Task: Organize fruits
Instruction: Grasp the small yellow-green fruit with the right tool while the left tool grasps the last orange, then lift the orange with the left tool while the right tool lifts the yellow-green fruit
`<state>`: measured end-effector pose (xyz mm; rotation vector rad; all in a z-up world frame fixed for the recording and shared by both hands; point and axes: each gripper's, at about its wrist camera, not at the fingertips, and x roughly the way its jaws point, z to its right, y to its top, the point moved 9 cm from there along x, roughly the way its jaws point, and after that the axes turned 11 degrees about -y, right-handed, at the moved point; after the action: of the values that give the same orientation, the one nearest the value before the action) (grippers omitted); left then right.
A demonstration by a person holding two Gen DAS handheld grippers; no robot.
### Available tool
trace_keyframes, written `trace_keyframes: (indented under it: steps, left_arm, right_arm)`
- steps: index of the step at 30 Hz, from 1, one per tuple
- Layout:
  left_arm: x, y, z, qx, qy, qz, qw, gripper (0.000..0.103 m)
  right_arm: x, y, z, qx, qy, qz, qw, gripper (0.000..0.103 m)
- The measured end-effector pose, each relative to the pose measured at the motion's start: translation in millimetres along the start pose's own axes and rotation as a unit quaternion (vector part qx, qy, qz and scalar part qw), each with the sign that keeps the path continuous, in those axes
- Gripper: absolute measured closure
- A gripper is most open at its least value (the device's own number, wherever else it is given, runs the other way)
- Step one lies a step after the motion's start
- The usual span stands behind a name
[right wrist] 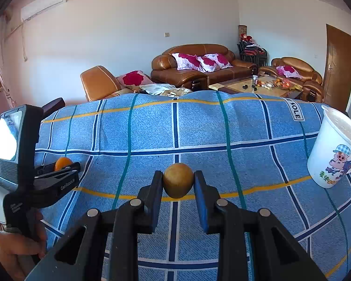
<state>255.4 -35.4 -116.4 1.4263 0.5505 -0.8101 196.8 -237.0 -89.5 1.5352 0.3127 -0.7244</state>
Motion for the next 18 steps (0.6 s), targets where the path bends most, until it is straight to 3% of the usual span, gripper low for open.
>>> trace_keyframes:
  steps: [7, 18]
  left_arm:
    - [-50.1, -14.3, 29.4, 0.028, -0.057, 0.074, 0.9952, 0.065]
    - [-103.2, -40.4, 42.3, 0.061, -0.048, 0.133, 0.988, 0.065]
  right_arm:
    - [-14.8, 12.5, 8.1, 0.002, -0.028, 0.053, 0.998, 0.074]
    - [-45.7, 9.5, 9.9, -0.005, -0.054, 0.102, 0.993, 0.074]
